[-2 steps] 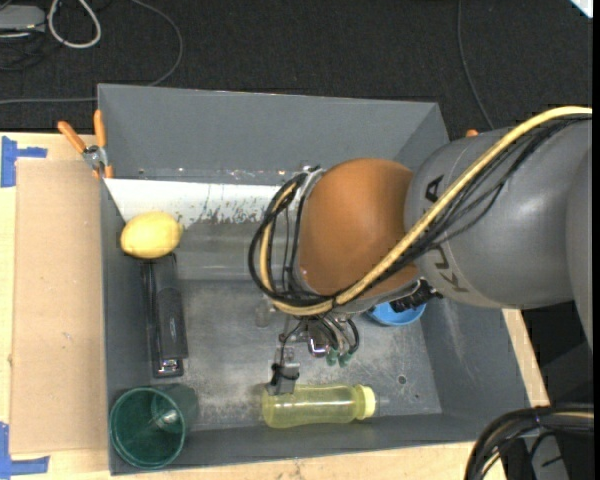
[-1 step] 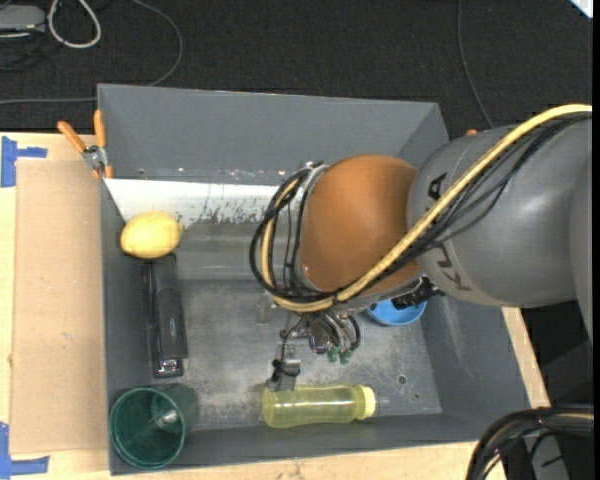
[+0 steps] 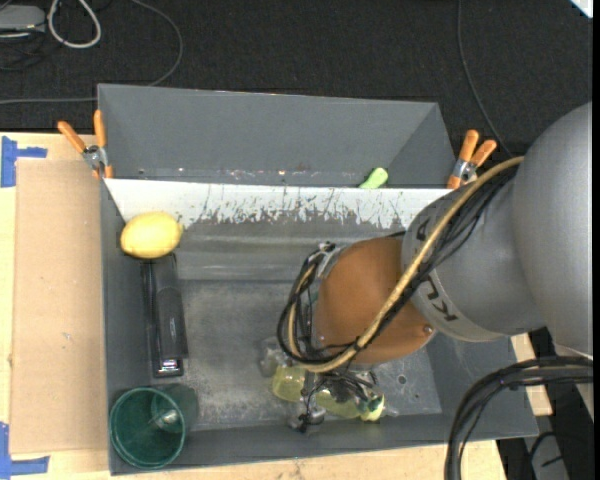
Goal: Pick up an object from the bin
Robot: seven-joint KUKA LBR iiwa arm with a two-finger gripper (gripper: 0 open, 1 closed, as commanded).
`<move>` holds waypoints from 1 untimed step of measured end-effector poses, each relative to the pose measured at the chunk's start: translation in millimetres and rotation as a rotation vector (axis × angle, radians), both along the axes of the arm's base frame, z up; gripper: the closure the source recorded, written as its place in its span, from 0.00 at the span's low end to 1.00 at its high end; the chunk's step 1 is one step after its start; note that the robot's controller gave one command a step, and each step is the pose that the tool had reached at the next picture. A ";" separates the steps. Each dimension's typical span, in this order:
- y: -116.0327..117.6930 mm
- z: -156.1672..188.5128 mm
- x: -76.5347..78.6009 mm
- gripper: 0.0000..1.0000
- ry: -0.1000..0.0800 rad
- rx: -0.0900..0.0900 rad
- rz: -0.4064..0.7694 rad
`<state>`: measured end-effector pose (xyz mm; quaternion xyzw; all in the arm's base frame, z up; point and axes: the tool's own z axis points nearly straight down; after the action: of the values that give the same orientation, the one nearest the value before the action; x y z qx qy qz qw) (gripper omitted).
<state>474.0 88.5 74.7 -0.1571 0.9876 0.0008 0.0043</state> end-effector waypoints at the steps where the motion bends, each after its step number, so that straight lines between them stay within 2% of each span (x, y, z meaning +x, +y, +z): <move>1: -9.1 54.3 -5.2 0.00 0.008 -0.002 -0.056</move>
Offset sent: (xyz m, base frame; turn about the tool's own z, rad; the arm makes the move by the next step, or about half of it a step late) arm 0.0006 -0.0420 0.0253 0.0720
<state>468.8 79.4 129.0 -0.1292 0.9916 0.0004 0.0003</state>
